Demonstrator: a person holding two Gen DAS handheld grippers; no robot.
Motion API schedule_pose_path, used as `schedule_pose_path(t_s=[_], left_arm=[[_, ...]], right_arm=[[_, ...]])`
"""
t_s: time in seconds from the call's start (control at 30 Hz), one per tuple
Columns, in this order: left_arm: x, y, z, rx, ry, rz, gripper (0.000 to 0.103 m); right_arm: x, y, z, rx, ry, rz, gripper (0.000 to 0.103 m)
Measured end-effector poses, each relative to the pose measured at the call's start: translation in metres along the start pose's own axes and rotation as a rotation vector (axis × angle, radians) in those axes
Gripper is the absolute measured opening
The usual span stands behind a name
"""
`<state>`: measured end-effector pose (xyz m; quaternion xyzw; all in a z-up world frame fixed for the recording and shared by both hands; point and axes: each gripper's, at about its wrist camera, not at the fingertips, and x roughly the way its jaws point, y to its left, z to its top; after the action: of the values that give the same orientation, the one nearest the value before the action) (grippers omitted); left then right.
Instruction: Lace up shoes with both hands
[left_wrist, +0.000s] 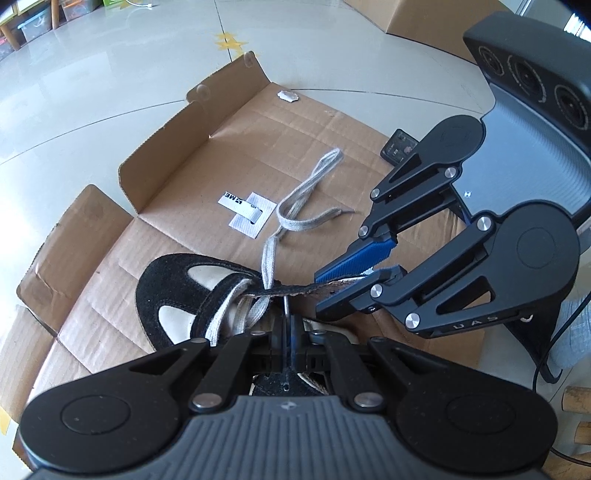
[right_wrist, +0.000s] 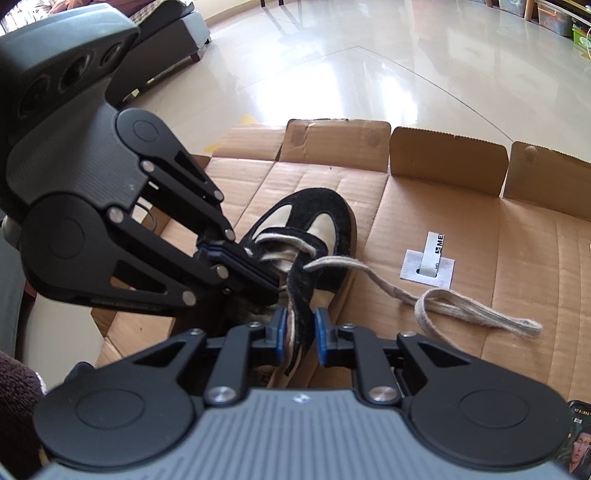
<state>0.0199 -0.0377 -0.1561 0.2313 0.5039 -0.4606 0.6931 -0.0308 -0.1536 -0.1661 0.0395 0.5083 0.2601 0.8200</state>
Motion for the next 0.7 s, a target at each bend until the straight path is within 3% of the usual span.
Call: schedule_pose_path(t_s=[0.47,0.53,0.7], left_arm=[[0.000,-0.001,0.007,-0.001,-0.046,0.004,0.001],[0.001,-0.002,0.006,0.005,-0.050,0.008,0.001],[0.001,-0.001,0.003,0.001,-0.045,0.013,0.001]], right_arm=[[0.001,-0.002,0.001,0.010,0.005,0.012,0.021],[-0.001,-0.008,0.001,0.049,0.012,0.034,0.028],[-0.008,-0.031,0.005,0.248,0.014,0.161,0.024]])
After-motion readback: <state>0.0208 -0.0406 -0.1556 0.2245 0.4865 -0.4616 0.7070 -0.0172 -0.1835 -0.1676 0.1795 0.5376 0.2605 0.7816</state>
